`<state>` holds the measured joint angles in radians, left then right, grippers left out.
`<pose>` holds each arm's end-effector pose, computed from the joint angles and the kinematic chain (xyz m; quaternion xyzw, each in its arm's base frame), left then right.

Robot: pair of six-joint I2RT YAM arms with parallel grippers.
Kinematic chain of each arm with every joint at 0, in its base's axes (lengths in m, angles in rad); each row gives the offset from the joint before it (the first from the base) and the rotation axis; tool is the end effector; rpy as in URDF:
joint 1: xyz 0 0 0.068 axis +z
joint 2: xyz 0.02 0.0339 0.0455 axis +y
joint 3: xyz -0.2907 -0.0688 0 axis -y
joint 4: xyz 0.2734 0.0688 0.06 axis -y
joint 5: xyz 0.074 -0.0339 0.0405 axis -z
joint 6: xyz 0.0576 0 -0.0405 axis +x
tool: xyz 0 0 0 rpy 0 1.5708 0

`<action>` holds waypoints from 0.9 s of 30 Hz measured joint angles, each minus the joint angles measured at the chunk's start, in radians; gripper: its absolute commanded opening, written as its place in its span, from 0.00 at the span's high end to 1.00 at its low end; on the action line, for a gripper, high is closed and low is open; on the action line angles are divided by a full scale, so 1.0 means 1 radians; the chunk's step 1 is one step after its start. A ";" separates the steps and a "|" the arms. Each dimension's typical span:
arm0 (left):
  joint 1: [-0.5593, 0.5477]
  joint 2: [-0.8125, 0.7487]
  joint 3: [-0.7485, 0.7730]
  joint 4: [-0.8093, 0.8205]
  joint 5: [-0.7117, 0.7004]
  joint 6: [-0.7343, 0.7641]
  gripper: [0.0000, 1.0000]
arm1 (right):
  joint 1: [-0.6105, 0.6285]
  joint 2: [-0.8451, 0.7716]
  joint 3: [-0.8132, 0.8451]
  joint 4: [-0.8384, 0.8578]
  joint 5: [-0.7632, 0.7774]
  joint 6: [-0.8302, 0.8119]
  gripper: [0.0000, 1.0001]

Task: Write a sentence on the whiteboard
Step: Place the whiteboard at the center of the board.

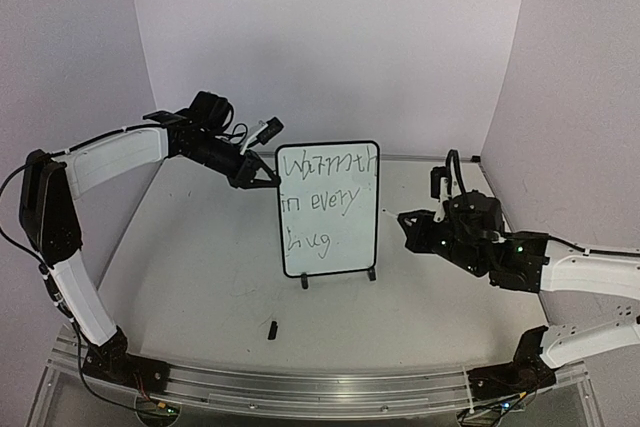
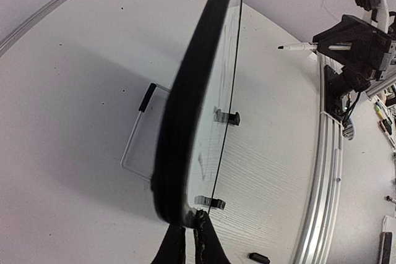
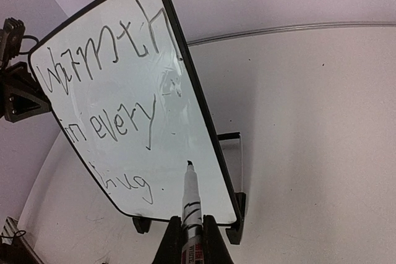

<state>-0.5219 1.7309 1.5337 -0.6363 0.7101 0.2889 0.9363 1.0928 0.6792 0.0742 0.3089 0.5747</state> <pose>0.3500 -0.2446 0.3186 0.4601 0.7543 -0.3614 0.2979 0.1814 0.2169 0.2738 -0.0577 0.8095 0.2999 0.5015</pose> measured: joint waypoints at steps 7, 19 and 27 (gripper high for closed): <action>0.009 0.000 0.005 -0.008 0.017 0.000 1.00 | 0.000 -0.039 -0.046 -0.025 0.001 0.006 1.00; -0.013 0.008 0.005 0.047 0.020 -0.017 1.00 | 0.000 -0.079 -0.063 -0.031 0.009 0.021 1.00; -0.014 0.008 0.004 0.051 0.007 -0.019 0.87 | 0.000 -0.078 -0.063 -0.031 0.009 0.024 1.00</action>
<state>-0.5362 1.7386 1.5379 -0.5851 0.7171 0.2703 0.9363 1.0153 0.6167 0.0433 0.3180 0.5992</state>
